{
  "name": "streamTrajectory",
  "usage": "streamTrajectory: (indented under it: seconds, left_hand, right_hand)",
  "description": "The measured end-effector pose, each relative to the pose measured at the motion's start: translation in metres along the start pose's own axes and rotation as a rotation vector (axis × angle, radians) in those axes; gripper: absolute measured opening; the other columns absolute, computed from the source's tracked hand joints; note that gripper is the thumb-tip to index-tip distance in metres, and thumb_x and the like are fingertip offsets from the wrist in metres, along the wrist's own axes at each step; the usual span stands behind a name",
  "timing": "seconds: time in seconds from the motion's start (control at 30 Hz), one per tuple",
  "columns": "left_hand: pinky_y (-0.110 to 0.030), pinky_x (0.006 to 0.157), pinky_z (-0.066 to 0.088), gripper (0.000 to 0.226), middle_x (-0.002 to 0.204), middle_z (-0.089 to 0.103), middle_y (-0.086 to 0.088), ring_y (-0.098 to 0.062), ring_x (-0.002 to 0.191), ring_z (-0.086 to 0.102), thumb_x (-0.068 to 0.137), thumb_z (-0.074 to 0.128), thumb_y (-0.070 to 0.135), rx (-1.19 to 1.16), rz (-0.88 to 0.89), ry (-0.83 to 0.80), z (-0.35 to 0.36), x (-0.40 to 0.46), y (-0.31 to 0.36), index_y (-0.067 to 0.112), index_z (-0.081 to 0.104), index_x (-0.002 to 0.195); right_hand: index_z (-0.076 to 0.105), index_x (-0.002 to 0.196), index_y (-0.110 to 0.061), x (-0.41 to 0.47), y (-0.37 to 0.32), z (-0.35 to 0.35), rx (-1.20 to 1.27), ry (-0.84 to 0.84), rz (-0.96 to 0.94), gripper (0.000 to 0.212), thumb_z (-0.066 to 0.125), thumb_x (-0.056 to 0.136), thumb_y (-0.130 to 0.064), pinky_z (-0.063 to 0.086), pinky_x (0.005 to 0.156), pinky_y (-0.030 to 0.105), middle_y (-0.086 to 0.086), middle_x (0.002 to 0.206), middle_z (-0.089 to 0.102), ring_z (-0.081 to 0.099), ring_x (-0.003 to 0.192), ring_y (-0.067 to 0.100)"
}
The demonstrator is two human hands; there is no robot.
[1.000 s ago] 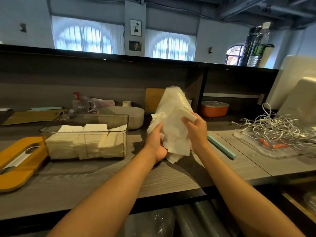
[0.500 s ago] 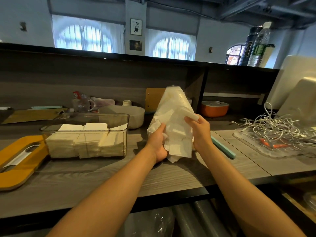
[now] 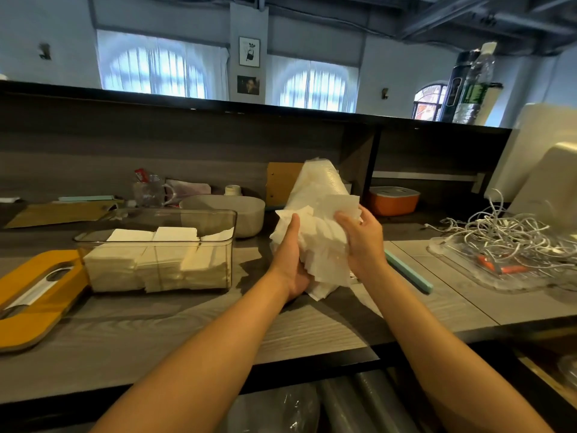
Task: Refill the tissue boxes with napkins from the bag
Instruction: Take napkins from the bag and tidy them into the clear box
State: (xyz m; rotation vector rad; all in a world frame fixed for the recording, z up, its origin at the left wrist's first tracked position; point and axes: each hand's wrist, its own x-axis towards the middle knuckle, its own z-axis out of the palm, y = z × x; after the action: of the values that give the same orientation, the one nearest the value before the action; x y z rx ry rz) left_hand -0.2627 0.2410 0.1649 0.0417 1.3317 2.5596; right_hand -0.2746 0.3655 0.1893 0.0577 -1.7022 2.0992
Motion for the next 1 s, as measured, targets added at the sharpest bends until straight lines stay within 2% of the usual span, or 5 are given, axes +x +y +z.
streamTrajectory:
  seconds: [0.17,0.37,0.5,0.7,1.0]
  left_hand:
    - [-0.044,0.09,0.055,0.027,0.122,0.067,-0.001,-0.022,0.111,0.063,0.097,0.06,0.033,0.176,0.136,-0.062,0.008,-0.001,-0.009,0.033,0.058,0.124]
    - [-0.047,0.093,0.055,0.031,0.119,0.07,-0.004,-0.024,0.109,0.066,0.099,0.058,0.021,0.191,0.217,0.054,0.002,0.009,-0.01,0.024,0.059,0.13]
    - [-0.049,0.086,0.058,0.039,0.117,0.071,-0.007,-0.027,0.107,0.069,0.094,0.065,0.014,0.126,0.218,0.015,0.001,0.008,-0.009,0.021,0.059,0.132]
    - [-0.046,0.079,0.056,0.036,0.116,0.07,-0.011,-0.03,0.103,0.067,0.097,0.056,0.04,-0.051,0.085,-0.022,0.005,-0.004,-0.001,0.025,0.058,0.131]
    - [-0.051,0.089,0.053,0.051,0.117,0.07,-0.015,-0.035,0.109,0.064,0.097,0.047,0.057,-0.194,-0.033,-0.033,0.0,-0.003,0.002,0.021,0.058,0.132]
  right_hand:
    - [0.061,0.117,-0.023,0.004,0.02,0.008,-0.15,0.05,-0.003,0.023,0.059,0.095,-0.027,0.059,0.084,0.044,0.002,0.111,0.066,0.064,0.105,0.022]
    - [0.059,0.121,-0.022,0.005,0.022,0.011,-0.281,0.015,-0.112,0.032,0.065,0.091,-0.03,0.051,0.077,0.026,-0.005,0.113,0.062,0.059,0.104,0.013]
    - [0.064,0.106,-0.025,0.006,0.018,0.006,-0.203,-0.046,0.05,0.023,0.07,0.087,-0.036,0.056,0.087,0.048,0.001,0.108,0.065,0.063,0.103,0.023]
    - [0.065,0.11,-0.026,0.003,0.014,0.002,-0.31,-0.04,-0.244,0.017,0.064,0.093,-0.028,0.059,0.084,0.045,0.002,0.109,0.069,0.067,0.099,0.021]
    - [0.071,0.114,-0.014,0.002,0.008,-0.003,-0.295,0.003,-0.258,0.022,0.063,0.095,-0.024,0.058,0.085,0.035,-0.002,0.103,0.069,0.065,0.099,0.017]
